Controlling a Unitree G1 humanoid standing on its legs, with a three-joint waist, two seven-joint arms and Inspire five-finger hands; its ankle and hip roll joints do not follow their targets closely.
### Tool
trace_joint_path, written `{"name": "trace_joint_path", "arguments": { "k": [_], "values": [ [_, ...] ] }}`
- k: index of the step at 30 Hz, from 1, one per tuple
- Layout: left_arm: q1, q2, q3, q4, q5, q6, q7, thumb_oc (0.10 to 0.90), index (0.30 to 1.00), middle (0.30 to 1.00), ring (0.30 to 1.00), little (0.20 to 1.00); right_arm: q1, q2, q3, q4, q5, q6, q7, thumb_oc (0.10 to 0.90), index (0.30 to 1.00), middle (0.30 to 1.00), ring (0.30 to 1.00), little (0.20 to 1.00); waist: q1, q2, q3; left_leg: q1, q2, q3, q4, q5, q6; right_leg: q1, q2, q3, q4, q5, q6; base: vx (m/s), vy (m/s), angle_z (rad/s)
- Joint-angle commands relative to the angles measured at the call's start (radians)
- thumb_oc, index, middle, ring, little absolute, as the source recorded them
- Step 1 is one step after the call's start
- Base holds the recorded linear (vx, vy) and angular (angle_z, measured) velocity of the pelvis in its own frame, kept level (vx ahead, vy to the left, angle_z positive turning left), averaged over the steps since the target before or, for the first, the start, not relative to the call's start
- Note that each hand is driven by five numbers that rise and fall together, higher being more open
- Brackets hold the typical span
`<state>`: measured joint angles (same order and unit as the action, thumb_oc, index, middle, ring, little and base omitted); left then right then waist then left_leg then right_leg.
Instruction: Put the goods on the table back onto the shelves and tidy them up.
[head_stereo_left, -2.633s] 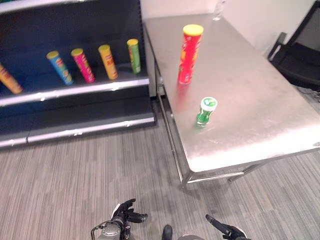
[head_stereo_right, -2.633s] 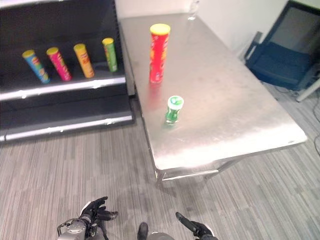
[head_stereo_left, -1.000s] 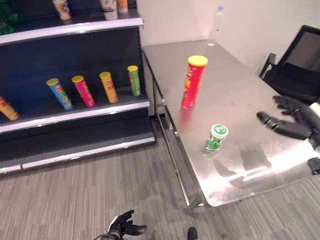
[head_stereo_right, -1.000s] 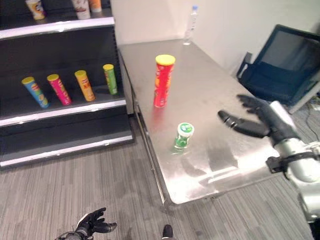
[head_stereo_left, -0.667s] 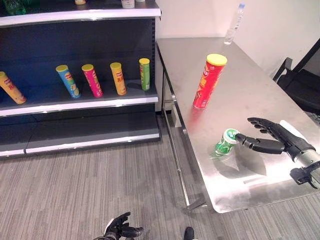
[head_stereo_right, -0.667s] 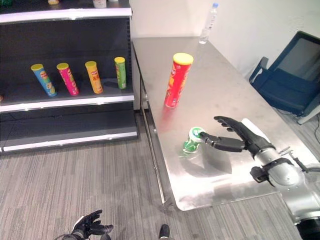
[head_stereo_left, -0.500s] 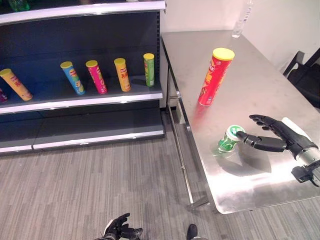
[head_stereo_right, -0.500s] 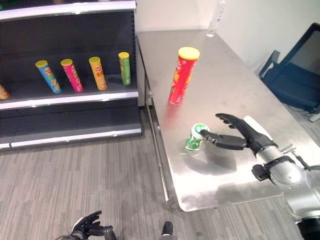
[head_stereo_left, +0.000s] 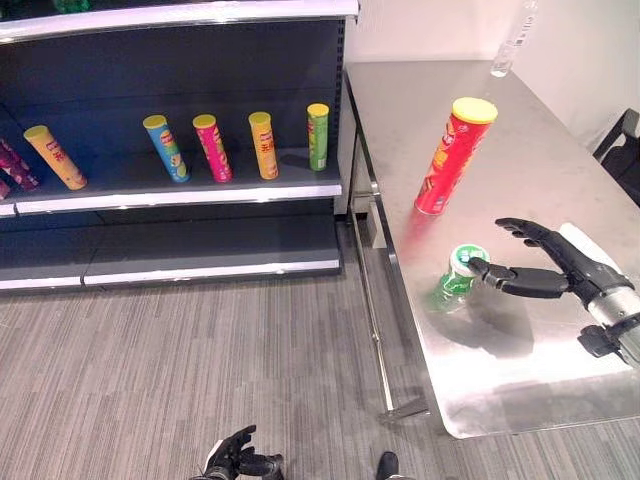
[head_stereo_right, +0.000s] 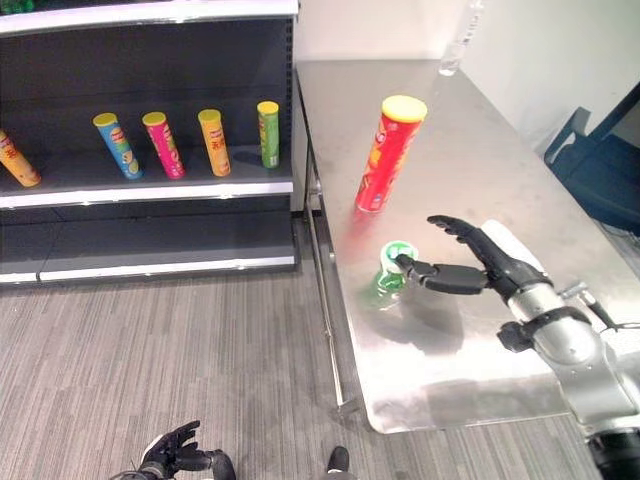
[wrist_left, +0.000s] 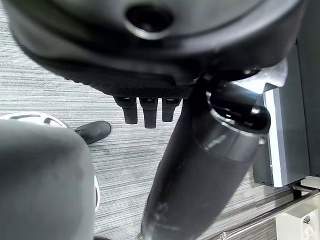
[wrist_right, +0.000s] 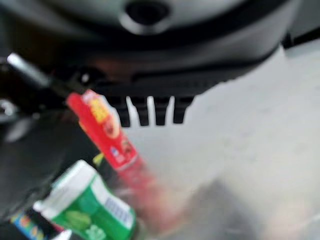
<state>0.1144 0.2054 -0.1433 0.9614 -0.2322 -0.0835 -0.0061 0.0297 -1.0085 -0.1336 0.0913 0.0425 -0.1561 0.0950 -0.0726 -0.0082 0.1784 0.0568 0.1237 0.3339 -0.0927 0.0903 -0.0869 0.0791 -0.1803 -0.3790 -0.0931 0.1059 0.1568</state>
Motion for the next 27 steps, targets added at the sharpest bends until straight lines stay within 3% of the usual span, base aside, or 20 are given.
{"name": "trace_joint_path", "arguments": {
  "k": [1,9,18,27],
  "values": [
    [-0.062,0.03,0.0,-0.042,0.019,-0.054,0.015,0.8,0.9,0.9,0.9,0.9,-0.071,-0.019,-0.1,-0.09,-0.036,-0.059,-0.118,0.8,0.9,0.9,0.9,0.9,0.008,-0.029,-0.019,0.034,0.058,0.103,0.005,-0.018,-0.067,0.067,0.004,0.006,0.008,-0.127,0.046,0.0,0.0,0.0],
    [-0.061,0.027,-0.002,-0.055,0.025,-0.051,0.021,0.8,0.9,0.9,0.9,0.9,-0.064,0.032,-0.149,-0.111,-0.05,-0.052,-0.155,0.8,0.9,0.9,0.9,0.9,0.0,-0.028,-0.026,0.048,0.054,0.108,0.005,-0.029,-0.059,0.071,0.002,0.016,0.008,-0.129,0.045,0.0,0.0,0.0],
    [-0.053,0.025,-0.003,-0.058,0.027,-0.049,0.012,0.8,0.9,0.9,0.9,0.9,-0.115,0.053,-0.032,-0.132,-0.037,-0.05,-0.085,0.8,0.9,0.9,0.9,0.9,0.013,-0.024,-0.029,0.053,0.048,0.106,0.005,-0.033,-0.056,0.074,0.001,0.013,0.007,-0.127,0.045,0.0,0.0,0.0],
    [-0.045,0.028,0.002,-0.053,0.031,-0.049,0.014,0.8,0.9,0.9,0.9,0.9,-0.132,0.047,0.018,-0.12,-0.055,-0.051,-0.071,0.8,0.9,0.9,0.9,0.9,0.025,-0.026,-0.027,0.046,0.047,0.102,0.005,-0.031,-0.059,0.073,-0.003,0.001,0.009,-0.125,0.046,0.0,0.0,0.0]
  ]
}}
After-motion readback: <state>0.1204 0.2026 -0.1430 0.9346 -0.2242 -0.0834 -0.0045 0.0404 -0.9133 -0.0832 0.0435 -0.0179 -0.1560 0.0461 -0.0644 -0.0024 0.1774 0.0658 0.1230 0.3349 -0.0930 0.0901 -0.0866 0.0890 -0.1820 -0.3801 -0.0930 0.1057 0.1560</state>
